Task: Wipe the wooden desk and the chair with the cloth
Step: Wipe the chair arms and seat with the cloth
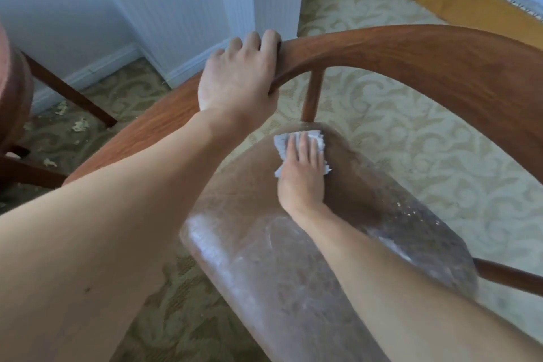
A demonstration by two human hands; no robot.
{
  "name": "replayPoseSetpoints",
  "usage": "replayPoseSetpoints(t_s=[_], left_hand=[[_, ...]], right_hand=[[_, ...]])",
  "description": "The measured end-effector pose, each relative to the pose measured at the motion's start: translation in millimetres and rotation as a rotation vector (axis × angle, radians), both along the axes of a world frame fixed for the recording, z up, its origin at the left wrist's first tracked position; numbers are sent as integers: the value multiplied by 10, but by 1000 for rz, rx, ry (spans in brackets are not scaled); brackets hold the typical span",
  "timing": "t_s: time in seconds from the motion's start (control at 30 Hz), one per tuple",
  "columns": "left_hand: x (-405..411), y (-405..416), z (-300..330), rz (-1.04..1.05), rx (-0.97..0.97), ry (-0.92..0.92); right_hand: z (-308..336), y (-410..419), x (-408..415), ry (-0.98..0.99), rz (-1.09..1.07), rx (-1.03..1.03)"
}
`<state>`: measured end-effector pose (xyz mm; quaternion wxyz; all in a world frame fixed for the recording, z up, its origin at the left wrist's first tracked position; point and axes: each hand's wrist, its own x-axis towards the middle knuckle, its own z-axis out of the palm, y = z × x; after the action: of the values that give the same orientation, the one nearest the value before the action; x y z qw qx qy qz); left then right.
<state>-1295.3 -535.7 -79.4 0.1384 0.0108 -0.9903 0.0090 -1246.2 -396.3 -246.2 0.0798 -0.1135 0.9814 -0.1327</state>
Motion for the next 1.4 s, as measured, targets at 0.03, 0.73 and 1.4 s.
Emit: replayPoseSetpoints(t_s=[0.03, 0.73, 1.4], left_hand=[[1, 2, 3, 4, 0, 0], [12, 16, -6, 14, -16, 2], [8, 14, -3, 20, -16, 9]], right_hand=[[15, -121, 196, -8, 61, -36], [9, 1099, -409, 2, 34, 120], [277, 1367, 311, 242, -57, -367]])
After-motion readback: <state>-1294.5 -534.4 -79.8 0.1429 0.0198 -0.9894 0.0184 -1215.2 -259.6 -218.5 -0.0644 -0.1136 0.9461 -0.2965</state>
